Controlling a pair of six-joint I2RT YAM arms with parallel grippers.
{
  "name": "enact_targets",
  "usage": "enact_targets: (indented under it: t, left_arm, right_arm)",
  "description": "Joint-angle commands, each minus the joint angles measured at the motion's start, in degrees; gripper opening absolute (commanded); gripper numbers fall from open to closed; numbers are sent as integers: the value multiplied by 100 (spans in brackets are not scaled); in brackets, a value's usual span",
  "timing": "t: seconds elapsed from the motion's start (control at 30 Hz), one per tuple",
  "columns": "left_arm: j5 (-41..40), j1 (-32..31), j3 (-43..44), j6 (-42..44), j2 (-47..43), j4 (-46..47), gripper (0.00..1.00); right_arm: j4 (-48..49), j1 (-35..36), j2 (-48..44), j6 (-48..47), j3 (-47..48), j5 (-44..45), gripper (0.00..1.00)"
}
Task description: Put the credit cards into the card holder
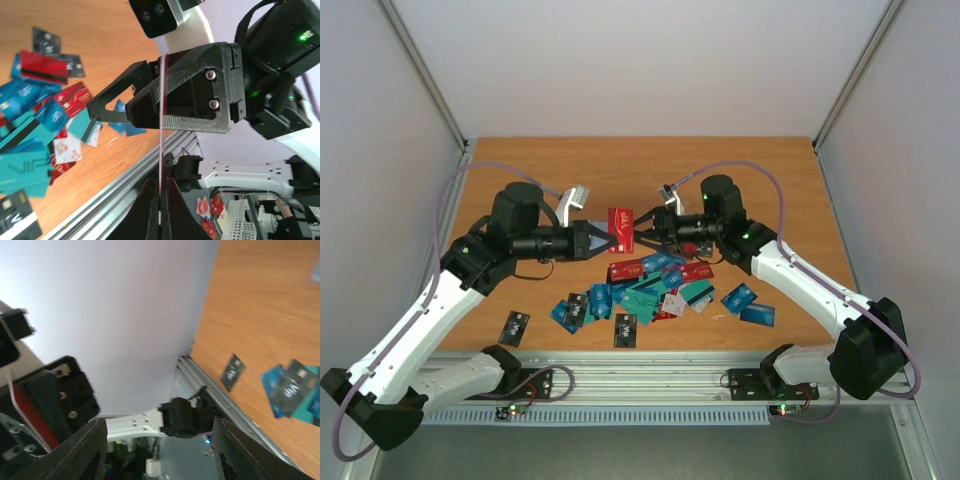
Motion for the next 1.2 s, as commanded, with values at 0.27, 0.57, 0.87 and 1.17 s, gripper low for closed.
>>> enact_targets:
  t: [0.27, 0.57, 0.87, 1.17]
  left_arm:
    - [244, 319, 487, -215, 40, 801, 0]
    - [896, 322, 345, -556, 136, 1710, 0]
    - [1264, 319, 212, -957, 342, 2435, 0]
    - [1225, 320, 178, -1035, 402, 2605, 0]
  right_arm:
    - [1322, -931, -202, 1046, 447, -768, 49]
    - [1592, -1042, -261, 1107, 648, -1632, 48]
    - [2001, -828, -153, 1460, 881, -1907, 42]
    - [3333, -805, -57, 2418, 760, -1937, 37]
